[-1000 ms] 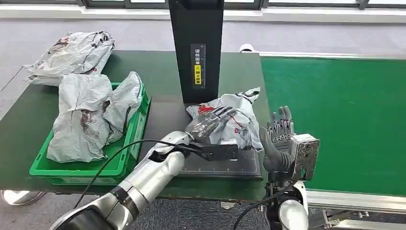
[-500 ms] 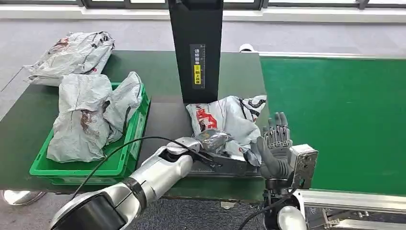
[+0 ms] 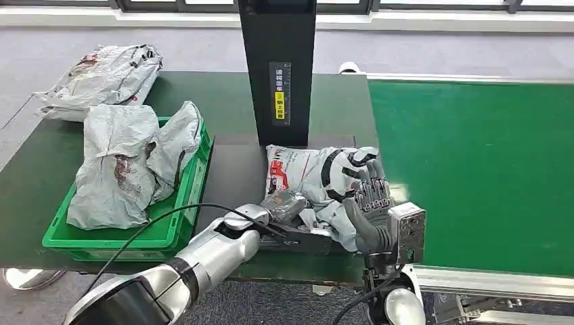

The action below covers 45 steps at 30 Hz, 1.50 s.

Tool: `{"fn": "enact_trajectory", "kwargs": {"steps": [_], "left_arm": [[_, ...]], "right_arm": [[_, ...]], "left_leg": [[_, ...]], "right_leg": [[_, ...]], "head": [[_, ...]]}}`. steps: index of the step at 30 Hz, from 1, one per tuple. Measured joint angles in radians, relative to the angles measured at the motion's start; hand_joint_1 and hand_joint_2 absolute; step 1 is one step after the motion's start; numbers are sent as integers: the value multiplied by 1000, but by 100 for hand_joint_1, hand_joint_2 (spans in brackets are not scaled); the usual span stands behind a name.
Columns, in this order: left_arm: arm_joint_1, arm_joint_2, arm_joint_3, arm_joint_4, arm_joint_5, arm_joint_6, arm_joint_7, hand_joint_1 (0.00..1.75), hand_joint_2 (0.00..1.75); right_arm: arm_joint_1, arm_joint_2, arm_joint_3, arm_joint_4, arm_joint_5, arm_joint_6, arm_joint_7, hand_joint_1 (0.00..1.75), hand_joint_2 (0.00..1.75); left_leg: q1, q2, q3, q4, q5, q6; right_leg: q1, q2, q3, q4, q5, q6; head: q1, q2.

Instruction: Moved the parcel from conveyor to table for the left to box.

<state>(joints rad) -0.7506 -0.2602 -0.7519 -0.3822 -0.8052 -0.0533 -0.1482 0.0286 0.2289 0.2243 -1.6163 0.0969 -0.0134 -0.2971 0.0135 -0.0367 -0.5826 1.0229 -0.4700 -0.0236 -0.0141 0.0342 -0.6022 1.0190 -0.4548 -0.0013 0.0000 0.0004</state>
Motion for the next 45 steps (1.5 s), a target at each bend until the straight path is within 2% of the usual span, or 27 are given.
{"fn": "enact_trajectory", "kwargs": {"steps": [3, 7, 9, 12, 17, 24, 29, 33, 45], "left_arm": [[-6, 26, 0, -2, -29, 165, 97, 175, 175], [-48, 65, 14, -13, -37, 211, 137, 175, 175], [-61, 88, 34, -28, -55, 280, 167, 175, 175], [-115, 142, 112, -75, -57, 362, 189, 175, 175], [-194, 210, 295, -187, -78, 370, 189, 175, 175], [-196, 255, 445, -308, -137, 410, 189, 175, 175], [-196, 317, 559, -437, -168, 410, 181, 175, 175], [-203, 382, 627, -517, -182, 415, 180, 175, 175], [-246, 508, 747, -577, -173, 453, 168, 175, 175]], "right_arm": [[3, 0, 0, 0, 13, 5, -2, 0, 175], [8, 0, 0, -3, 19, 5, -2, 0, 175], [8, 0, 0, -3, 20, 2, 0, 0, 175], [10, 0, -3, -9, 20, -22, 11, 0, 175], [20, 0, -18, -37, 20, -52, 19, 0, 175], [49, -3, -23, -60, 20, -80, 8, 0, 175], [89, -14, -23, -73, 17, -85, -8, 0, 175], [107, -19, -23, -75, 17, -83, -10, 0, 175], [113, -24, -23, -74, 27, -74, -10, 0, 175]], "left_leg": [[0, 0, 0, 0, 1, -1], [0, 0, 0, 0, 2, -1], [0, 1, 0, 0, 2, -1], [0, 2, 0, 0, 3, -2], [0, 2, 0, 0, 3, -2], [0, 2, -3, 0, 3, -2], [0, 4, -3, 0, 2, -2], [2, 5, -3, 0, 3, -2], [2, 4, -4, 0, 3, -2]], "right_leg": [[0, 1, 0, 0, 0, 0], [0, 0, 0, 0, 1, 0], [0, 0, -1, 1, 2, -1], [0, 2, -2, 1, 3, -1], [0, 3, -3, 1, 3, -1], [0, 3, -4, 1, 3, -1], [0, 5, -6, 1, 3, -1], [1, 5, -6, 1, 3, -1], [2, 5, -6, 1, 3, -1]], "head": [[0, 0], [0, 0], [0, 0], [0, 0], [0, 0], [0, 0], [0, 0], [0, 0], [0, 0]]}}
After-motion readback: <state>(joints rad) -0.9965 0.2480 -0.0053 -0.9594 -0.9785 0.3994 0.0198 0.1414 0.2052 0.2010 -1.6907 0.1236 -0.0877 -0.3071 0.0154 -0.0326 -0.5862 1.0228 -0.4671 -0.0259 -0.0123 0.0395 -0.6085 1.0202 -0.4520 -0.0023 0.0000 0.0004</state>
